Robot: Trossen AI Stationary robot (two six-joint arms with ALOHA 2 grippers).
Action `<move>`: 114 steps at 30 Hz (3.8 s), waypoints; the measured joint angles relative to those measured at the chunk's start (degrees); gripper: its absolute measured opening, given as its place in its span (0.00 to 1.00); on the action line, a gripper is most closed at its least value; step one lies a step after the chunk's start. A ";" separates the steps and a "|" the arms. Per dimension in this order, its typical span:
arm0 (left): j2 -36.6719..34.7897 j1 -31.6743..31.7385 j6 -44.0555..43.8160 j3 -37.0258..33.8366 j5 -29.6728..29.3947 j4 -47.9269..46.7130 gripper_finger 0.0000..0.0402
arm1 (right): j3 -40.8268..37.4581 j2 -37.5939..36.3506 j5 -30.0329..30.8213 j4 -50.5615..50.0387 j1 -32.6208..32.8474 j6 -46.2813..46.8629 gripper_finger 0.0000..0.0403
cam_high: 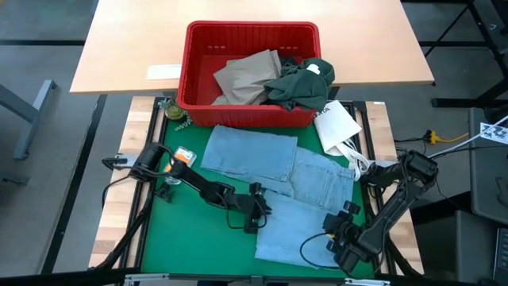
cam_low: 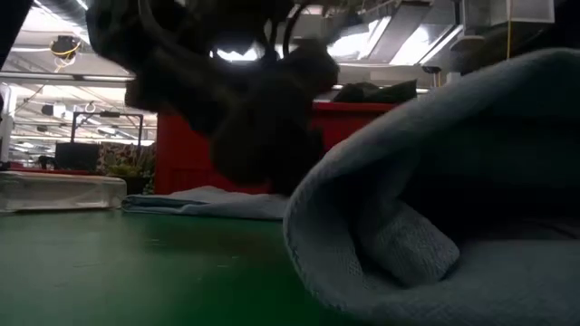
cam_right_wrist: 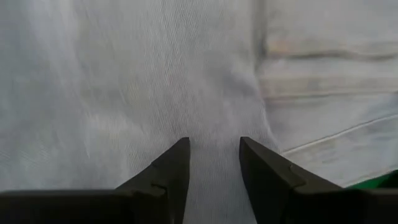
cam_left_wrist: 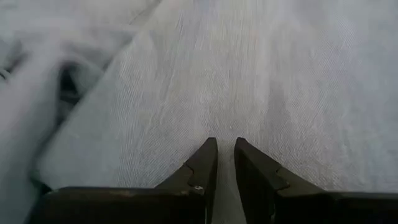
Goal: Fold Laundry from Bin
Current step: Fold the blue pants
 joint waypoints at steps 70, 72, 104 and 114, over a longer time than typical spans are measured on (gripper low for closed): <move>-9.24 -10.49 1.40 0.28 -0.06 5.25 0.13 | 21.43 8.10 5.00 5.31 0.04 -16.62 0.35; -8.58 -11.20 1.42 0.28 -0.25 5.59 0.13 | 21.42 8.77 3.86 6.51 0.04 -17.06 0.35; 1.03 -10.30 -2.08 0.26 6.53 6.56 0.13 | 24.23 15.28 -4.25 2.57 0.04 -17.13 0.35; -2.62 -10.99 -1.99 0.29 6.84 11.56 0.13 | 32.22 14.19 -6.48 -7.15 0.09 -17.15 0.35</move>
